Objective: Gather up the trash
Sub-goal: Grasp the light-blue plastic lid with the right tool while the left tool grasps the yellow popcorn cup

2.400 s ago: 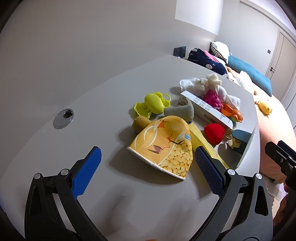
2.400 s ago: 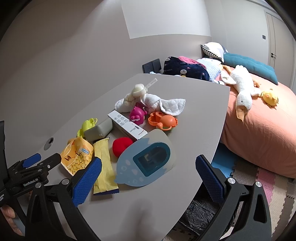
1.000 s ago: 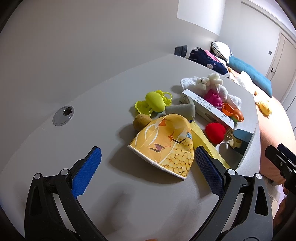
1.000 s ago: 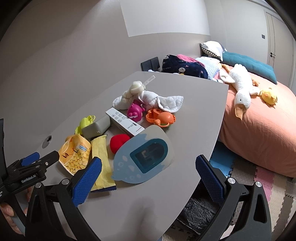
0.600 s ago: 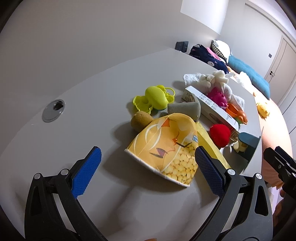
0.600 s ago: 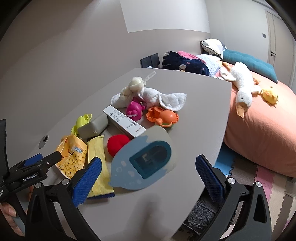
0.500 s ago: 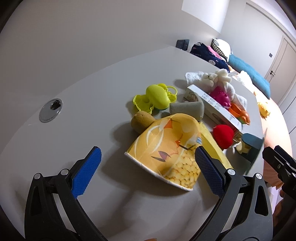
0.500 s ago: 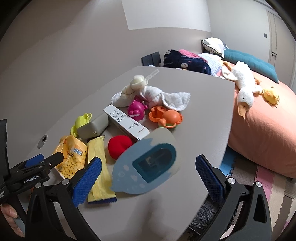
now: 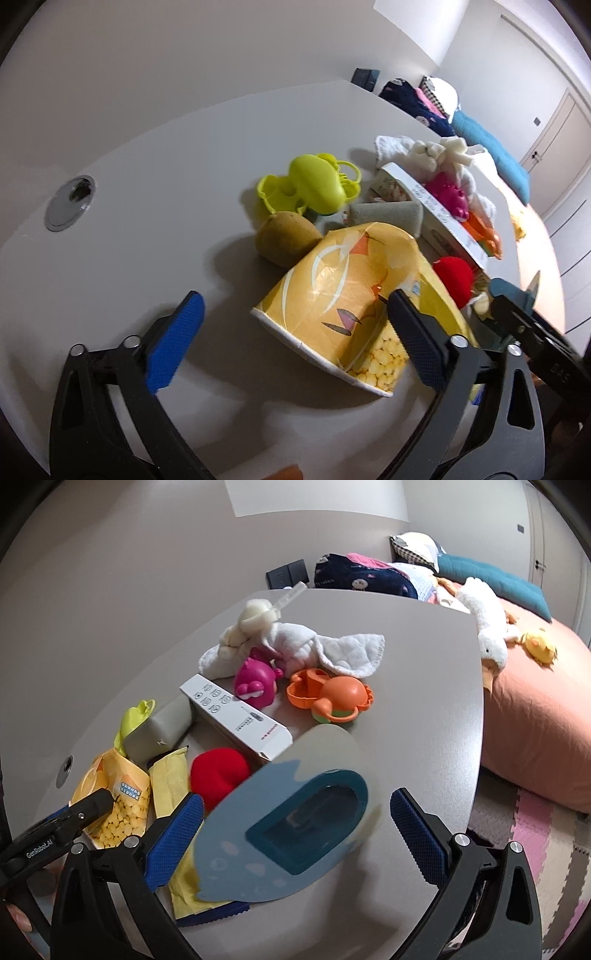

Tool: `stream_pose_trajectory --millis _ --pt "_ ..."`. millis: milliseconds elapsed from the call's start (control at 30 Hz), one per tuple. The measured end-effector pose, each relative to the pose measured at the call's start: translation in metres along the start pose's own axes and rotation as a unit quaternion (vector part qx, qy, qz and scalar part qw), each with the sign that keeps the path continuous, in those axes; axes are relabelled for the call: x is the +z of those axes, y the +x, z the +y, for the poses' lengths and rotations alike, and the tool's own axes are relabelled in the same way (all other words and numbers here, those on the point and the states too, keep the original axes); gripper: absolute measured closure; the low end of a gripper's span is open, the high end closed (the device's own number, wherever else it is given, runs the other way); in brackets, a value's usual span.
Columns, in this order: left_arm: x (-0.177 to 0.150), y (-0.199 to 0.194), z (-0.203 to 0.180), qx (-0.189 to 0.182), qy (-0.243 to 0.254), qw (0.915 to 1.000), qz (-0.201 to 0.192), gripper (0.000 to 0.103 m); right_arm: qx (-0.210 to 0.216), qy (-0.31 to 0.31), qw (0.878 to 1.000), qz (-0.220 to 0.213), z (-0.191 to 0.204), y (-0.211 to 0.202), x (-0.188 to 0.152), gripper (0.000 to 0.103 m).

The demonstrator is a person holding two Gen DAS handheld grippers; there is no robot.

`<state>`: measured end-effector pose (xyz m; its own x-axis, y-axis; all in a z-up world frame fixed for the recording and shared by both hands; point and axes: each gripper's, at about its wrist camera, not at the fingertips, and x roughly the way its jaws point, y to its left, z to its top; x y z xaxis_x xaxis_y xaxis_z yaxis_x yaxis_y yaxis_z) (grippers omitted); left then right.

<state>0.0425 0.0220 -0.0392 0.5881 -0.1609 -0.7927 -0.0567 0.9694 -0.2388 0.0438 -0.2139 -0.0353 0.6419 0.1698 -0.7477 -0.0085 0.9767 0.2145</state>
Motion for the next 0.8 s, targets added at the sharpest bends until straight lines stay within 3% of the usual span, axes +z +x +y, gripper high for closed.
stream_pose_trajectory --millis 67,133,333,633,800 --pt "0.0 -0.002 -0.001 -0.019 -0.003 0.9998 -0.002 0.026 0.012 0.013 1.0 0.006 -0.006 0.001 -0.002 0.015" --pt "-0.001 -0.004 -0.004 -0.029 0.004 0.9996 -0.004 0.04 0.016 0.019 1.0 0.011 -0.01 0.003 -0.003 0.031" --pt "-0.005 -0.015 -0.015 -0.031 0.009 0.9991 -0.028 0.063 0.028 0.017 0.999 0.005 -0.014 -0.002 -0.007 0.036" --pt "-0.006 -0.035 -0.035 -0.029 0.036 0.9957 -0.08 0.086 0.049 0.024 0.998 -0.012 -0.02 -0.021 -0.008 0.047" --pt "-0.004 -0.047 -0.041 -0.026 0.042 0.9923 -0.113 0.091 0.061 0.025 0.998 -0.018 -0.023 -0.028 -0.007 0.052"
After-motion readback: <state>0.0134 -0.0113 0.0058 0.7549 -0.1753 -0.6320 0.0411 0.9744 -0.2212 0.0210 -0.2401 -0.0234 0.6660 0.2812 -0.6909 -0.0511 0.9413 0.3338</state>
